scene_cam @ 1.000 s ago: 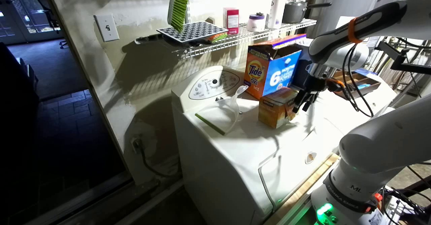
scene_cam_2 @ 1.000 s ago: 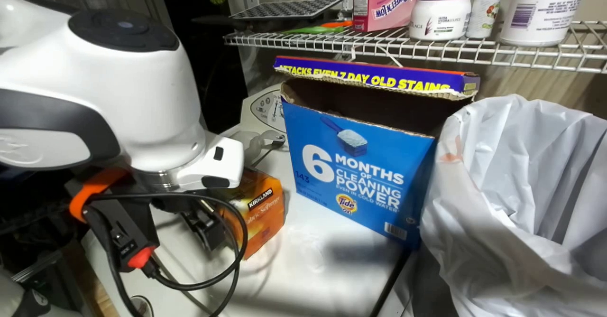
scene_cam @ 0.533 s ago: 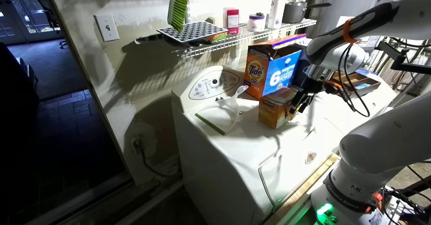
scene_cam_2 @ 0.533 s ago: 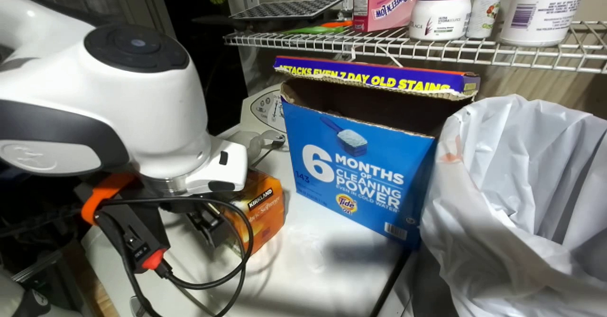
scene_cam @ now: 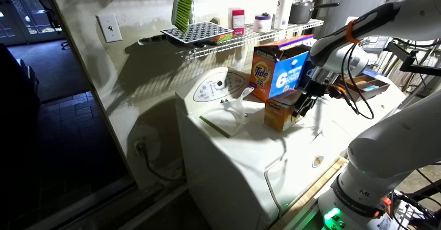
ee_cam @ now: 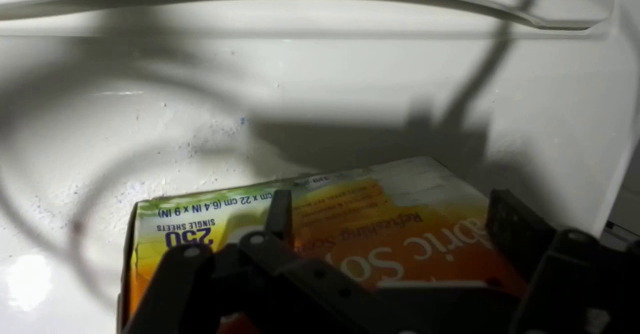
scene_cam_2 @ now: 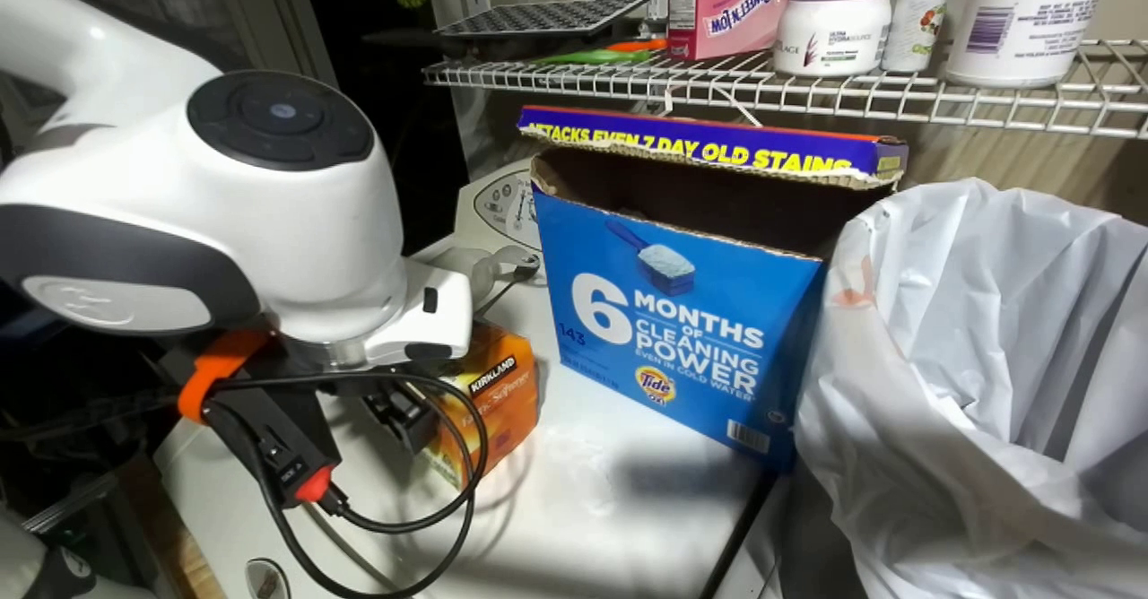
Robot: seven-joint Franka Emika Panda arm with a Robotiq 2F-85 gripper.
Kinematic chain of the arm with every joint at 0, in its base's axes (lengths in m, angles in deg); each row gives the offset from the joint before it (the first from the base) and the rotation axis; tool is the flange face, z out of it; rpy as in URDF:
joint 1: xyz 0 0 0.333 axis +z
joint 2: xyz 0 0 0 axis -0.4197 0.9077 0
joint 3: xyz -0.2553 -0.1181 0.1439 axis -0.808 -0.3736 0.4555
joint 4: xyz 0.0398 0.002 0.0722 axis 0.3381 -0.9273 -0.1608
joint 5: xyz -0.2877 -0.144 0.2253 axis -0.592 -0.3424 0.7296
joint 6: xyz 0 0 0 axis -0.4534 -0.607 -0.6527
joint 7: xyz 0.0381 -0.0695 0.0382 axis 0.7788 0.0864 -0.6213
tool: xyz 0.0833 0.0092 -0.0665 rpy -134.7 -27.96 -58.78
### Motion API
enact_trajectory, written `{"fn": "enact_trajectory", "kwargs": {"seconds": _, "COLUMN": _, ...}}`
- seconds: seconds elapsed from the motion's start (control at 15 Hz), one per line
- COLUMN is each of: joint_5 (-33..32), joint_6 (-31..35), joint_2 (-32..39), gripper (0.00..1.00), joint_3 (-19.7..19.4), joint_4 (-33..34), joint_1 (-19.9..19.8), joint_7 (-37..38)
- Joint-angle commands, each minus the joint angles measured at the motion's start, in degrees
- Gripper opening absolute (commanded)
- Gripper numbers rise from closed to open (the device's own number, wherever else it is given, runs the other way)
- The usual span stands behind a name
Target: Open the orange fabric softener box lid fully, pick one white paper from the orange fabric softener box and put it on the washing machine
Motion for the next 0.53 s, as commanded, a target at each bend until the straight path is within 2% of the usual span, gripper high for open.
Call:
{"fn": "enact_trajectory", "kwargs": {"seconds": 0.0, "joint_5": 2.47, "joint_6": 0.47, "joint_2": 0.25, "gripper": 1.00, "joint_3": 0.96, "joint_4": 0.06, "joint_1": 0.08, "joint_7": -1.82}}
{"fn": "enact_trajectory", "kwargs": {"seconds": 0.47, "joint_5": -4.31, "joint_6": 2.24, "joint_2": 0.26, "gripper": 1.00, "joint_3": 5.79, "joint_4": 0.10, "joint_1": -3.07, "joint_7": 6.94}}
